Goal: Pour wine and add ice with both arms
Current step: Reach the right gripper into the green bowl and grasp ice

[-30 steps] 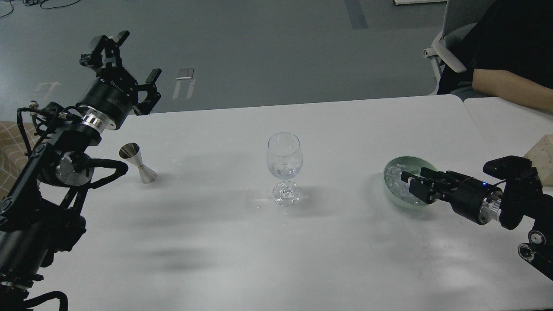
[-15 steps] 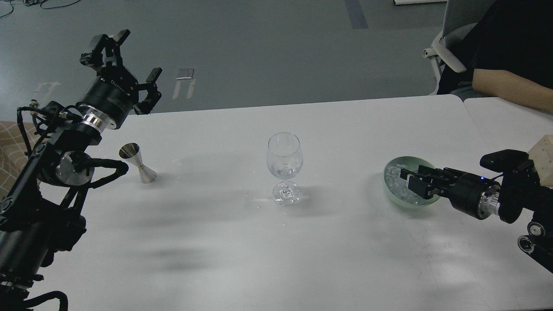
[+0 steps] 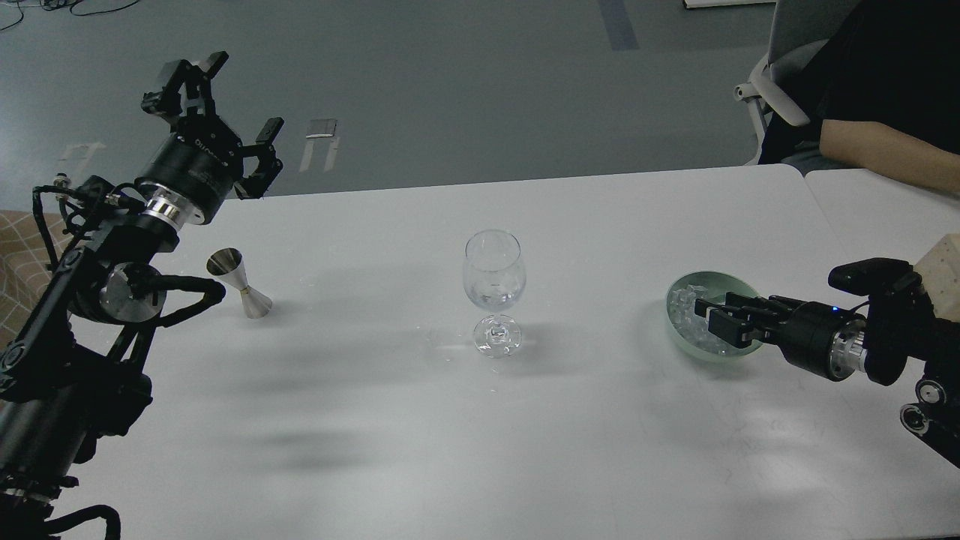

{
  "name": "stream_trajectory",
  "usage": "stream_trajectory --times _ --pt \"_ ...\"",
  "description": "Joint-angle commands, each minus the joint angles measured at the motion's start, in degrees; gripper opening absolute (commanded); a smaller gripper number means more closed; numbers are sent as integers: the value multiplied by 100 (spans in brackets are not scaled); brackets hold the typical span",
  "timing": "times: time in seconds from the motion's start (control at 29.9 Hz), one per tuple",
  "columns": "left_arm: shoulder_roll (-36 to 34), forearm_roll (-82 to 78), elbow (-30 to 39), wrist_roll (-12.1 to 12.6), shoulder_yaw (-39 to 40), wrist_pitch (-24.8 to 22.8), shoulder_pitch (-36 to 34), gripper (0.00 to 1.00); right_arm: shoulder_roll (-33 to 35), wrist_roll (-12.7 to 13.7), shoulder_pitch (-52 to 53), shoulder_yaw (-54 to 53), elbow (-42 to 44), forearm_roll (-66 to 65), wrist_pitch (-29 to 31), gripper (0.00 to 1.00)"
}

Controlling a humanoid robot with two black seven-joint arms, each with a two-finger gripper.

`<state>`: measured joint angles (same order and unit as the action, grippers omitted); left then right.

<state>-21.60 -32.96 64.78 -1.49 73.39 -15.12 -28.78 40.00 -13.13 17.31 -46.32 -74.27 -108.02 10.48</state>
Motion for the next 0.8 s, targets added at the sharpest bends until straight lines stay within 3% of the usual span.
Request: stream_trajectory --times 0.0,0.27,0.77 --pt "-11 0 0 0 0 0 4 98 -1 12 0 9 18 0 15 56" --pt "-2 0 0 0 0 0 4 98 -10 56 0 9 36 0 24 54" --pt "-11 -9 0 0 0 0 4 98 -10 65 0 0 18 0 139 38"
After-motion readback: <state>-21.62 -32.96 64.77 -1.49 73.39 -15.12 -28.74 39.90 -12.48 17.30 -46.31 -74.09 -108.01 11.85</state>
